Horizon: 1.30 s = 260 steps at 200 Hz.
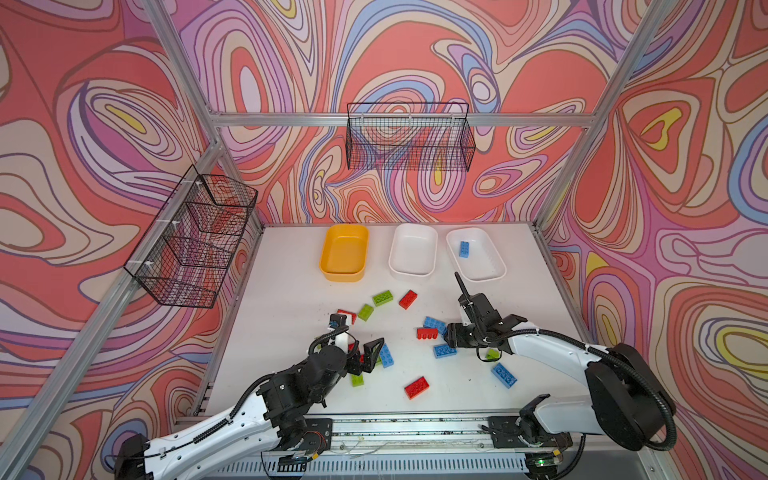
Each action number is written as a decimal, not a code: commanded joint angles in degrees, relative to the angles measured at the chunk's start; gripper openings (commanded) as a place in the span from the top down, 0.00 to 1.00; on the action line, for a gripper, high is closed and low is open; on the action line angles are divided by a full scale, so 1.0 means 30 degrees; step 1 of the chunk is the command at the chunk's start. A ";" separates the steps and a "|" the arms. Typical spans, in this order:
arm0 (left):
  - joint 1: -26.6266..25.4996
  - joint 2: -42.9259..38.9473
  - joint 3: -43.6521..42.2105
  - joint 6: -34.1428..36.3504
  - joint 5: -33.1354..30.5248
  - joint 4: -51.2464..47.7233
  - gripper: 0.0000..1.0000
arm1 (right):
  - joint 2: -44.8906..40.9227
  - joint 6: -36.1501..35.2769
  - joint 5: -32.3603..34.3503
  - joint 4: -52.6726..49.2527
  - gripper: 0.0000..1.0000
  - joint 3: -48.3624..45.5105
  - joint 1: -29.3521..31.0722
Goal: Sort the legos into containers by color
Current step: 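Lower the right gripper onto another light-blue brick and grasp it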
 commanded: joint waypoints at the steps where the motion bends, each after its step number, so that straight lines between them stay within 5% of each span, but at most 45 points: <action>1: -0.0083 -0.0048 -0.0046 0.0009 0.0027 0.0346 0.00 | -0.0565 0.0218 0.0304 -0.0050 0.29 -0.0071 0.0126; 113: -0.0083 -0.1564 -0.0337 -0.0272 -0.0467 -0.0853 0.00 | 0.1266 -0.2477 0.0150 -0.0873 0.27 0.2042 0.0189; 175: -0.0083 -0.1257 -0.0274 -0.0233 -0.0400 -0.0742 0.00 | 0.3375 -0.2711 0.0502 -0.0585 0.28 0.2315 0.1922; 260: -0.0083 -0.1821 -0.0300 -0.0197 -0.0502 -0.1169 0.00 | 0.4039 -0.0904 0.3383 -0.1457 0.46 0.2334 0.2537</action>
